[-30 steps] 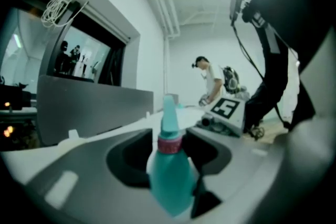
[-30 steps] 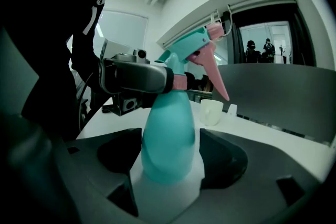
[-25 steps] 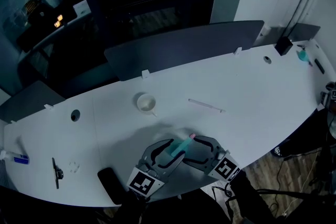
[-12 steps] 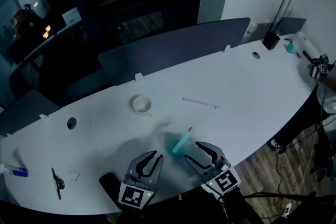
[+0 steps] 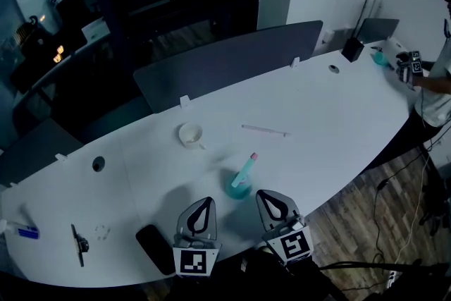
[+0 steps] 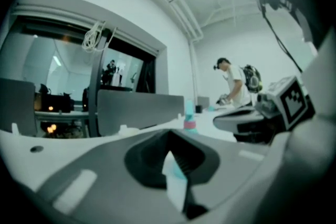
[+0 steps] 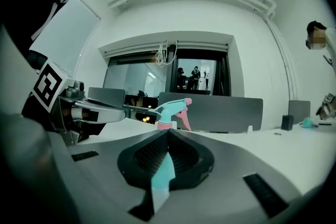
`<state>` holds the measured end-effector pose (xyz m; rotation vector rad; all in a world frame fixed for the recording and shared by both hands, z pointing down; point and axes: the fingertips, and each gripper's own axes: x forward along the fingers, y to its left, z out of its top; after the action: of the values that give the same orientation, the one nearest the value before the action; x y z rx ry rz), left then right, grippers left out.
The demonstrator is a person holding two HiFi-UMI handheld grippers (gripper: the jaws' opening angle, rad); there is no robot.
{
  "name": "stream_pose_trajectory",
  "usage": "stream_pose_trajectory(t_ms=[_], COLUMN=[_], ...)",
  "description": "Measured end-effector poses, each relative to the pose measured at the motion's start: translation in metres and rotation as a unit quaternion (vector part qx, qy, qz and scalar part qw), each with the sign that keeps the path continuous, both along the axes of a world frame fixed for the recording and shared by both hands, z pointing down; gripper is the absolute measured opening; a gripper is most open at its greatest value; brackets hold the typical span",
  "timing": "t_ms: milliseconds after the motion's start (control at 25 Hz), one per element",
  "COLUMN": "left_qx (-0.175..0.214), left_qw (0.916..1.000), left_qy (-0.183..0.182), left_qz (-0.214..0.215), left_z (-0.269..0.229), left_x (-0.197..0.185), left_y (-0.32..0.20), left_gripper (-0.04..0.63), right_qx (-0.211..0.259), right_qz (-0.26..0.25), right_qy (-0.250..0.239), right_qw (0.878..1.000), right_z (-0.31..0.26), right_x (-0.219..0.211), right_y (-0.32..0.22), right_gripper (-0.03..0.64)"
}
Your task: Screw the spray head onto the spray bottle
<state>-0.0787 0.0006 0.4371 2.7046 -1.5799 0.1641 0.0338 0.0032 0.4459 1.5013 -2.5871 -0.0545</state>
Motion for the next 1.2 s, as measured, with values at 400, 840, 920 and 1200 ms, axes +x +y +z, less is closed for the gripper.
stream_pose_trajectory(t_ms=[400,840,920,1200], left_qx=[0.05,0.052,0.055,0.052], left_qw=[0.9943,0.9723,0.9707,0.9726], left_qy=[0.009,0.023,0.022,0.018], left_qz=[-0.094,-0.227,-0.233,-0.226], left_z=[-0.038,-0.036,-0.039,-0.037], left_x=[0.031,0.062,0.061,0.051], left_y=[0.069,0.185,0.198,0.229], left_gripper=[0.002,0.002,0.002,0.002], right_qx=[0.07,0.072,0.067,0.066], right_qz=[-0.018,-0.051,-0.054,-0.042], right_qy=[0.02,-0.001,-0.01,-0.001], right_qw=[0.997,0.996,0.996,0.997], right_z=[-0.04,-0.039,-0.041,-0.043], right_x=[0.024,0.057,0.058,0.068], right_y=[0.064,0.159,0.169,0.188], right_gripper=[0.006,0.006,0.006,0.006])
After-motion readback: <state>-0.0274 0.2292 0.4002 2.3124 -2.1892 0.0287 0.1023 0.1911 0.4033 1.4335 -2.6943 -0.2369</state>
